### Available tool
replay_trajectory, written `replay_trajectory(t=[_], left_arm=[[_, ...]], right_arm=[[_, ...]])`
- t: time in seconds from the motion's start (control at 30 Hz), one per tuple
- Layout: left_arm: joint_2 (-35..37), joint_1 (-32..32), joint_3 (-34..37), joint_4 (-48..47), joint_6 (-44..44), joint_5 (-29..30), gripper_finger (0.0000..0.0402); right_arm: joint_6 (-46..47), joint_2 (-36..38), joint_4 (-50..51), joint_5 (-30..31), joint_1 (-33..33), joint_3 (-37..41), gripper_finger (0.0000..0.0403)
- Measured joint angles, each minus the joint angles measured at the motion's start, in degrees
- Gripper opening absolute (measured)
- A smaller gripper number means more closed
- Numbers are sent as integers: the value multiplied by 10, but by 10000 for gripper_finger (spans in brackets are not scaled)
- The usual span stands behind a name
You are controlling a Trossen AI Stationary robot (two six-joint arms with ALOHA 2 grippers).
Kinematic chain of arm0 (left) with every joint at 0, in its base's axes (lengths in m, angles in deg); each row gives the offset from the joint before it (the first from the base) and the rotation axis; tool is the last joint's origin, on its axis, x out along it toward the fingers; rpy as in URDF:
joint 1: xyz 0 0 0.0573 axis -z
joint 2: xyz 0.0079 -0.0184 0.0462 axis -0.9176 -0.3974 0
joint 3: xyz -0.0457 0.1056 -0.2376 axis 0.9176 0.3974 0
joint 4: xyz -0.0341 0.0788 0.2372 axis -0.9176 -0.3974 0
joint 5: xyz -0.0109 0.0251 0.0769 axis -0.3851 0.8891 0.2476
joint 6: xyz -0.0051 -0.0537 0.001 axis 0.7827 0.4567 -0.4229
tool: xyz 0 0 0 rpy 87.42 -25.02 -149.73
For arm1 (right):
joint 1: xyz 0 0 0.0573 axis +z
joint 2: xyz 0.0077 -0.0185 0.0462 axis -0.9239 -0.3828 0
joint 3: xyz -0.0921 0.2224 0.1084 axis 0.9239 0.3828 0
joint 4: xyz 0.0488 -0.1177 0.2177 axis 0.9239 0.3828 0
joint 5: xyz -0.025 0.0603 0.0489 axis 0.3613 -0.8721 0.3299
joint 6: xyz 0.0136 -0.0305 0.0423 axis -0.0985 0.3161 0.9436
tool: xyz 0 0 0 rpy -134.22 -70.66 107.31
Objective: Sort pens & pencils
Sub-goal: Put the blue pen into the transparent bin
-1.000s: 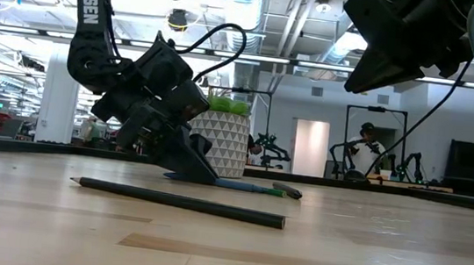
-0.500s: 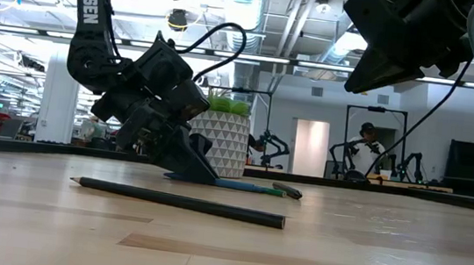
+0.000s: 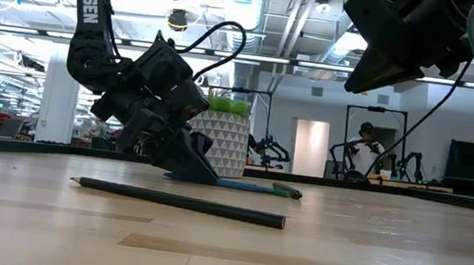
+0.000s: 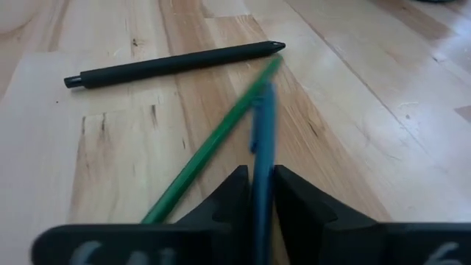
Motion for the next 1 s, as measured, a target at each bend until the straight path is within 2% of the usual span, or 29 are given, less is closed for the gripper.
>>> replay_trajectory(t=[0.13, 0.37, 0.57, 0.83, 1.0], left_arm=[[0, 0, 0, 0, -6, 1, 15], [0, 0, 0, 0, 12, 7, 32], [0, 0, 0, 0, 6, 7, 14], [0, 0, 0, 0, 5, 8, 26], [0, 0, 0, 0, 5, 8, 17]], right_arm=[[0, 0, 0, 0, 0, 0, 87], [0, 0, 0, 0, 0, 0, 87], [0, 0, 0, 0, 0, 0, 87], [0, 0, 0, 0, 0, 0, 87], [0, 0, 0, 0, 0, 0, 87]])
